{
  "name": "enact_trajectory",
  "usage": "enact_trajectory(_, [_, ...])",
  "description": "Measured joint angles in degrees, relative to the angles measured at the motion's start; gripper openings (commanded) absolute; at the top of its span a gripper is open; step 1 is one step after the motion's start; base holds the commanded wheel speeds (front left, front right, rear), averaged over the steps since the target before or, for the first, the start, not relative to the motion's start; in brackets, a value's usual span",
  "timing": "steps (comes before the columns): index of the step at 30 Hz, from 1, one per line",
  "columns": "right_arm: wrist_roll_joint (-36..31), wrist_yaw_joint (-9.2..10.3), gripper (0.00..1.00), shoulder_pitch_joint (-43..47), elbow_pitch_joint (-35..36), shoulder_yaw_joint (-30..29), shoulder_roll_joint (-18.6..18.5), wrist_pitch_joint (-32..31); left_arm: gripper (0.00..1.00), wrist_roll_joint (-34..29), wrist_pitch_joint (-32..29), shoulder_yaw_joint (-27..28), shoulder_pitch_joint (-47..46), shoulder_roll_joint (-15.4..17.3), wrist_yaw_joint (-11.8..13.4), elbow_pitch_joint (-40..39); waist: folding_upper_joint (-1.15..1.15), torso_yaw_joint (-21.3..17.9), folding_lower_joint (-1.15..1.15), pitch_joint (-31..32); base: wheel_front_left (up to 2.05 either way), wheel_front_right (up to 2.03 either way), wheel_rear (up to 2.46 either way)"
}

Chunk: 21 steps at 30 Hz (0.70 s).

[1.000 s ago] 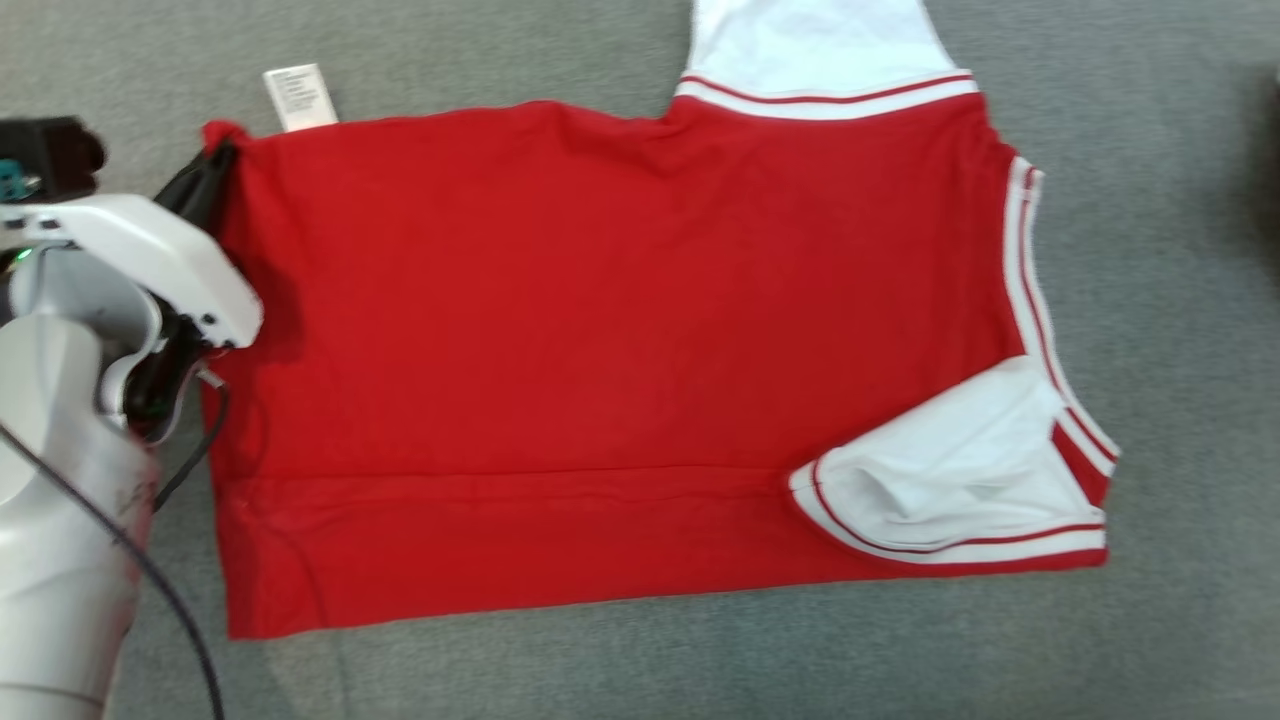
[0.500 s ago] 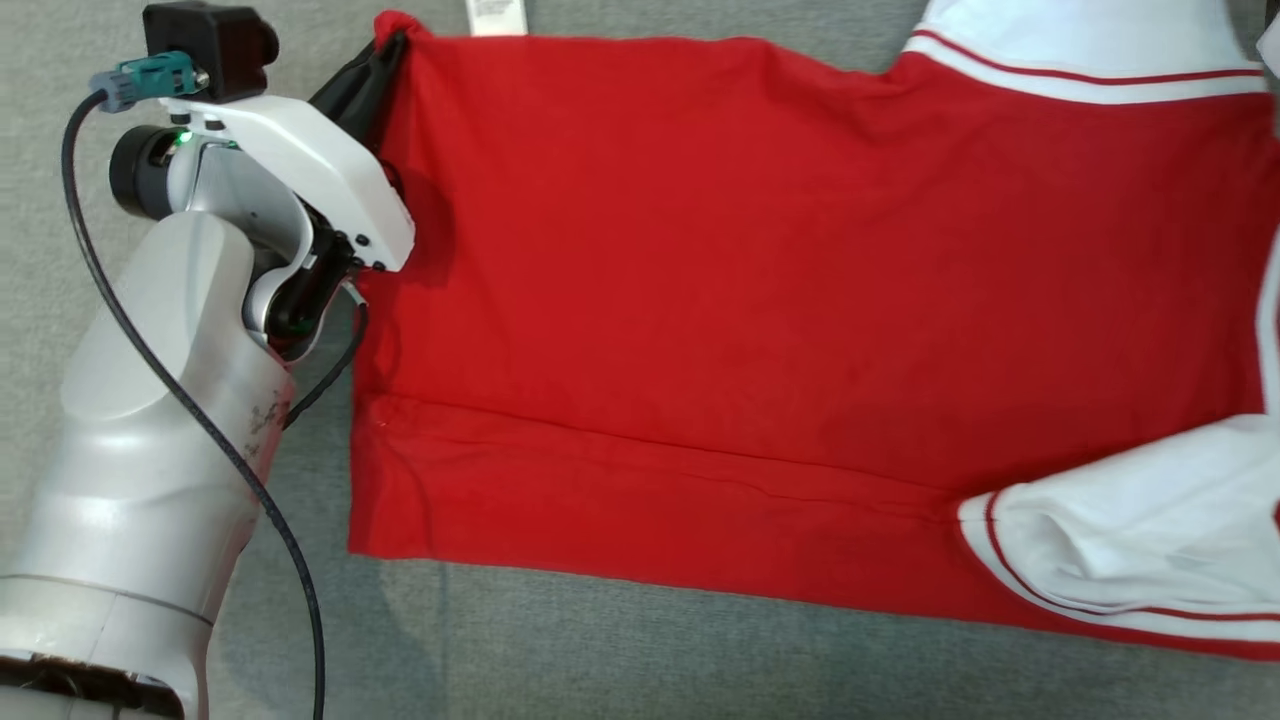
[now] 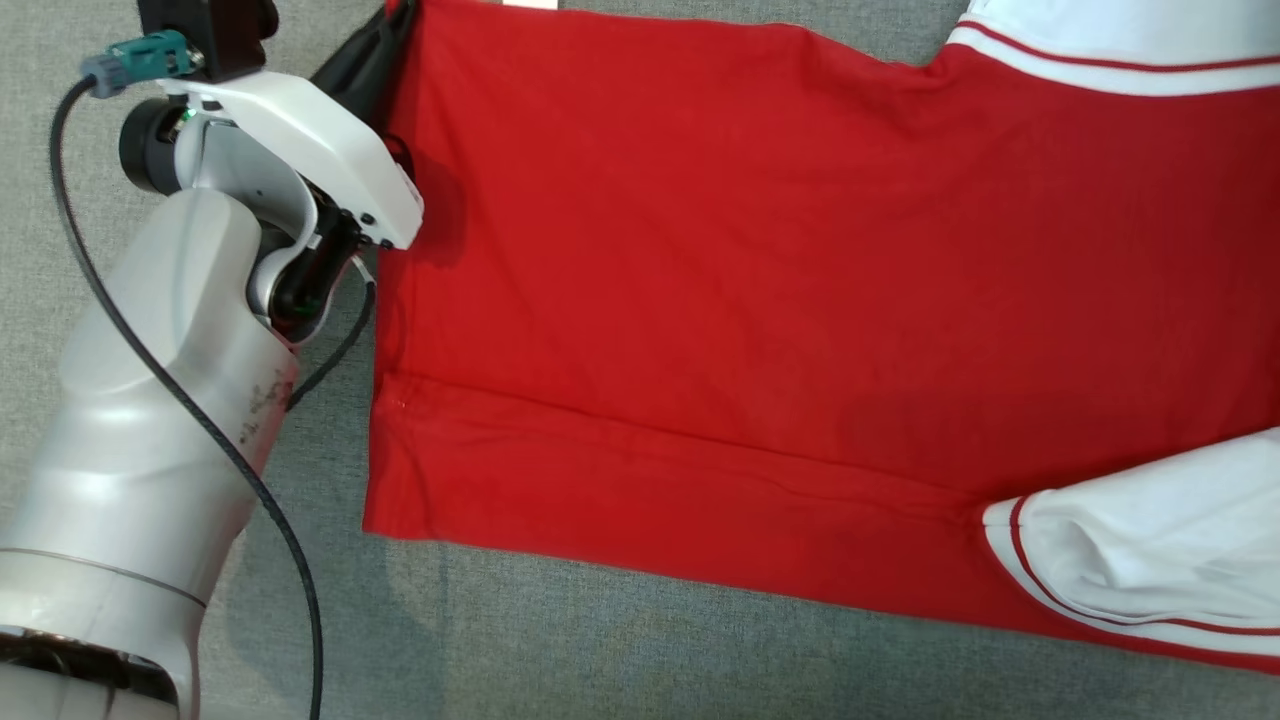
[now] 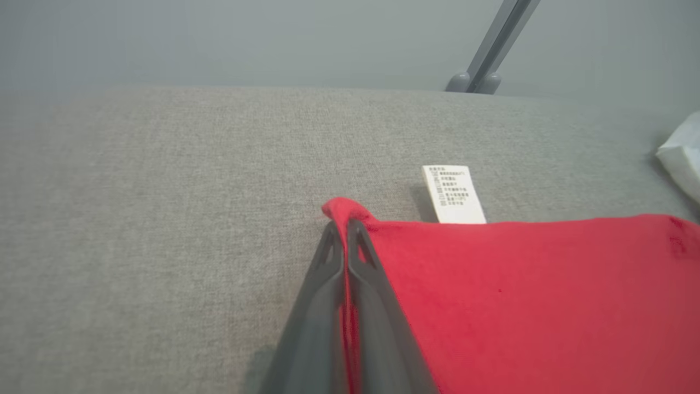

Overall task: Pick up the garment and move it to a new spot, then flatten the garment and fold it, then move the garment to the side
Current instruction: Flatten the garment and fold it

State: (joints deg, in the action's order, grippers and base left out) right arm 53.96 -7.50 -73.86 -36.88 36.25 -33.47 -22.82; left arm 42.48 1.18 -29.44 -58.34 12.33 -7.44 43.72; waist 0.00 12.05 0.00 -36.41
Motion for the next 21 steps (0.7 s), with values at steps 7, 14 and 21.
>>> enact_trajectory(7, [3.7,0.0,0.0,-1.04,3.08,1.8,-2.37,5.08,0.0,2.27,2.09,-0.18,-1.4,1.9,0.0,-0.8,0.0,-0.33,0.0,1.08,0.0,0.0,0.0])
enact_trajectory(14, [5.82,0.0,0.0,-0.51,6.77,5.64,-4.28,9.84,0.0,6.71,1.87,0.08,-0.73,2.86,0.0,-3.03,0.0,-1.31,0.0,2.39,0.0,0.0,0.0])
enact_trajectory(21, [9.59,0.0,0.0,6.05,17.58,6.93,-8.88,15.5,0.0,13.68,0.82,0.76,5.8,6.66,0.0,-10.98,0.0,-3.39,0.0,3.94,0.0,0.0,0.0])
